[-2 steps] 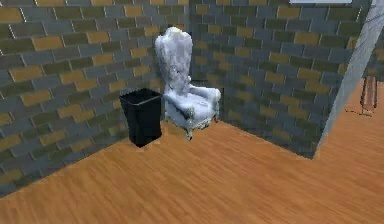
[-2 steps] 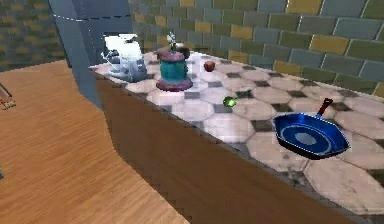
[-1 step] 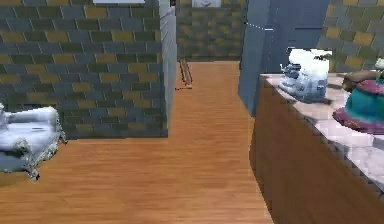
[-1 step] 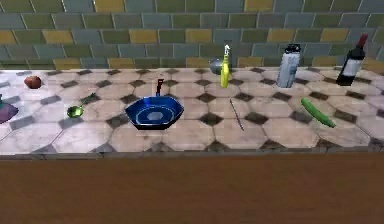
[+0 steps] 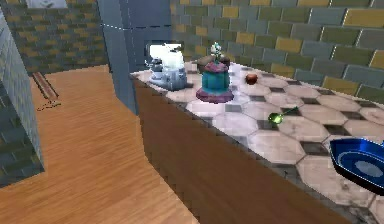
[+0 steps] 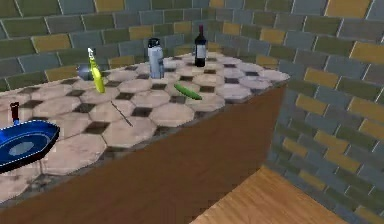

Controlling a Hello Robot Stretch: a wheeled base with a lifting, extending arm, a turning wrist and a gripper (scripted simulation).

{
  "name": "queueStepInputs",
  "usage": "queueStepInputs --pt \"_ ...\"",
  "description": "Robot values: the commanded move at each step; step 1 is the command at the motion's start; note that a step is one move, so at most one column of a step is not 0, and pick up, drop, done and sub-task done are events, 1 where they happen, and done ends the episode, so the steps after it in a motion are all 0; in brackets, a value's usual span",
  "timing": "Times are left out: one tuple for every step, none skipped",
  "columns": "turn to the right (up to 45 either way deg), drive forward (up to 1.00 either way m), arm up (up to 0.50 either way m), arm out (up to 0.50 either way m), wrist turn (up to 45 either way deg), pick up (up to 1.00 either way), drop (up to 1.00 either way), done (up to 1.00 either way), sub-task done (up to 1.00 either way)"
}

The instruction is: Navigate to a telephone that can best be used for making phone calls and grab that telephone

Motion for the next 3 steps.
queueStepInputs --pt "0.0 0.35 0.00 0.00 0.0 0.00 0.00 0.00 0.00" --pt "-45.0 0.00 0.00 0.00 0.0 0.00 0.00 0.00 0.00" --pt "-30.0 0.00 0.00 0.00 0.0 0.00 0.00 0.00 0.00"
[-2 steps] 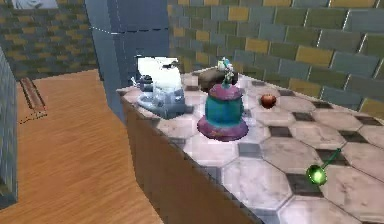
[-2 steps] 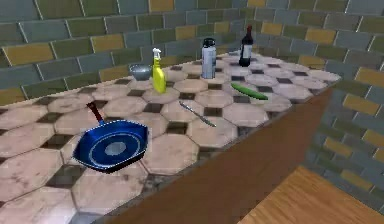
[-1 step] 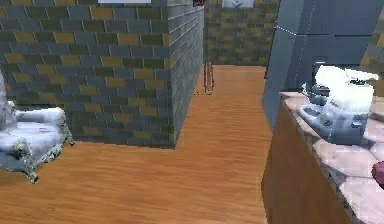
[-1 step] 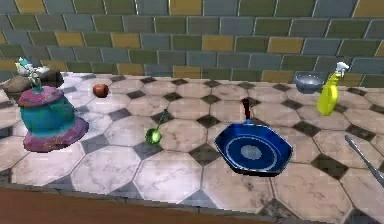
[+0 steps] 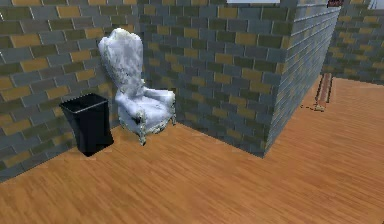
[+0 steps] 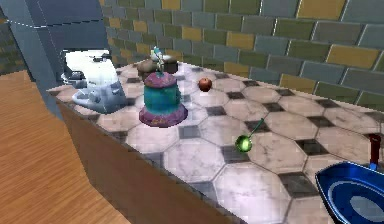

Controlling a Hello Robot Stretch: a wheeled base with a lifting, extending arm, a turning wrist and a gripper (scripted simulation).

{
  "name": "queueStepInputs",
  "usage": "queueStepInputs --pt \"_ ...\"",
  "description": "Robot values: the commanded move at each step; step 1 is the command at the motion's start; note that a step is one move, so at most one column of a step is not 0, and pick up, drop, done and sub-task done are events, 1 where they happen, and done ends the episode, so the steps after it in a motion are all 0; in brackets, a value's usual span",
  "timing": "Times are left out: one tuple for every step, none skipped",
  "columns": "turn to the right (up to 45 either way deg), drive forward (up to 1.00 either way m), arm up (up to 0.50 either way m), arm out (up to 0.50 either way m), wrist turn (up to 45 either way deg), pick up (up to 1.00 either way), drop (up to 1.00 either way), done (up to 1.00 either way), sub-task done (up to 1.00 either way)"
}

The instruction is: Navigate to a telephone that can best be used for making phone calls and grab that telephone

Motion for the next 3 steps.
queueStepInputs --pt "0.0 0.00 0.50 0.00 0.0 0.00 0.00 0.00 0.00" --pt "0.0 0.00 0.38 0.00 0.0 0.00 0.00 0.00 0.00" --pt "0.0 0.00 0.00 0.42 0.0 0.00 0.00 0.00 0.00"
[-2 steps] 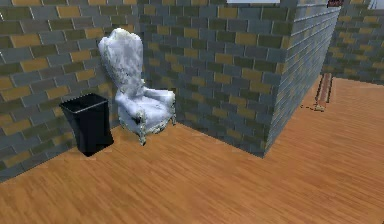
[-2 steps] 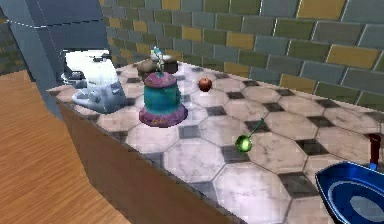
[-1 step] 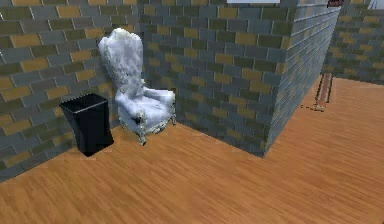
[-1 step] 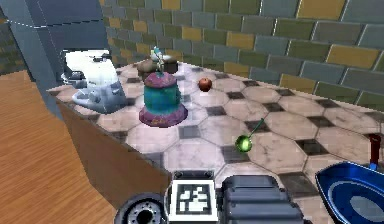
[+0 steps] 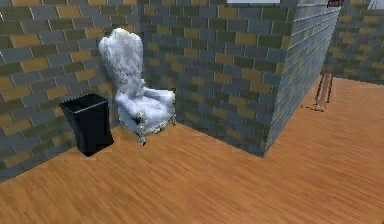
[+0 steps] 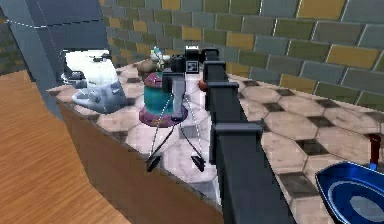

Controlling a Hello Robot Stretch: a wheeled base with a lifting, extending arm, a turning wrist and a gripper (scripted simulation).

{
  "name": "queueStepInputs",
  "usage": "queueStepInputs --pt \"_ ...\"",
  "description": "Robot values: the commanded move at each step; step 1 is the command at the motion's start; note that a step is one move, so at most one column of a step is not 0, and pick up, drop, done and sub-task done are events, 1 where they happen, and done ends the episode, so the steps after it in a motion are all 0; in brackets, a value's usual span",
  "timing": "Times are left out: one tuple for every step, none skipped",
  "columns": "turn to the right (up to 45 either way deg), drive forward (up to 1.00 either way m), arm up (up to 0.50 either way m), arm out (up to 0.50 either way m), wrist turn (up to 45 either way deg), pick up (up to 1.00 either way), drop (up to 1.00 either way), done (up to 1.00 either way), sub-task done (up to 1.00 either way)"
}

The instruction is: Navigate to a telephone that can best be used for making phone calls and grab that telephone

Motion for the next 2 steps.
queueStepInputs --pt "0.0 0.00 0.00 0.00 45.0 0.00 0.00 0.00 0.00" --pt "0.0 0.00 0.00 0.00 45.0 0.00 0.00 0.00 0.00"
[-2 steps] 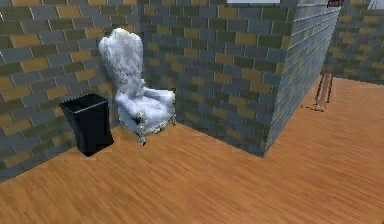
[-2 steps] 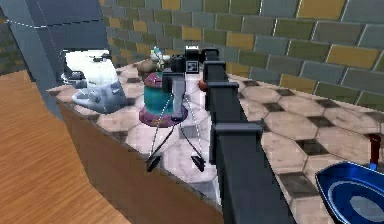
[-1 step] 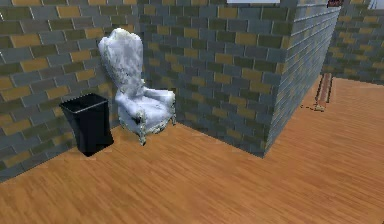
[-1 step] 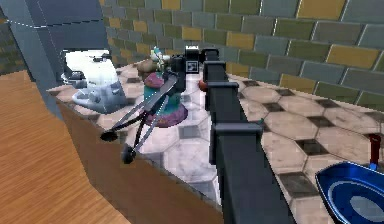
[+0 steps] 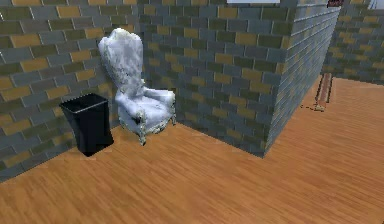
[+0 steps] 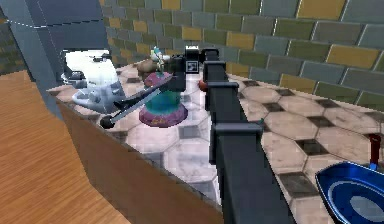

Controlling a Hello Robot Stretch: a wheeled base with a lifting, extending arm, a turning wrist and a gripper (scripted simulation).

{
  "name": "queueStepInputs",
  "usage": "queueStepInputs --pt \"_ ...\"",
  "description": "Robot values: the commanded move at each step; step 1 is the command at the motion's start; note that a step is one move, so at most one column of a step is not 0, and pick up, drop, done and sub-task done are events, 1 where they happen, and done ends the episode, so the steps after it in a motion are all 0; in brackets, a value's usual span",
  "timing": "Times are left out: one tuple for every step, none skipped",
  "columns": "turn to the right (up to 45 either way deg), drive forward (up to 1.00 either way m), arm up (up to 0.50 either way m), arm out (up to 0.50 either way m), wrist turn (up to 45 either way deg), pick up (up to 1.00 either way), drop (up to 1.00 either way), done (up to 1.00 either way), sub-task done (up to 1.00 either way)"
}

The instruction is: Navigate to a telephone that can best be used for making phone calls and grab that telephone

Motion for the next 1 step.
queueStepInputs --pt "0.0 0.00 0.00 0.00 45.0 0.00 0.00 0.00 0.00"
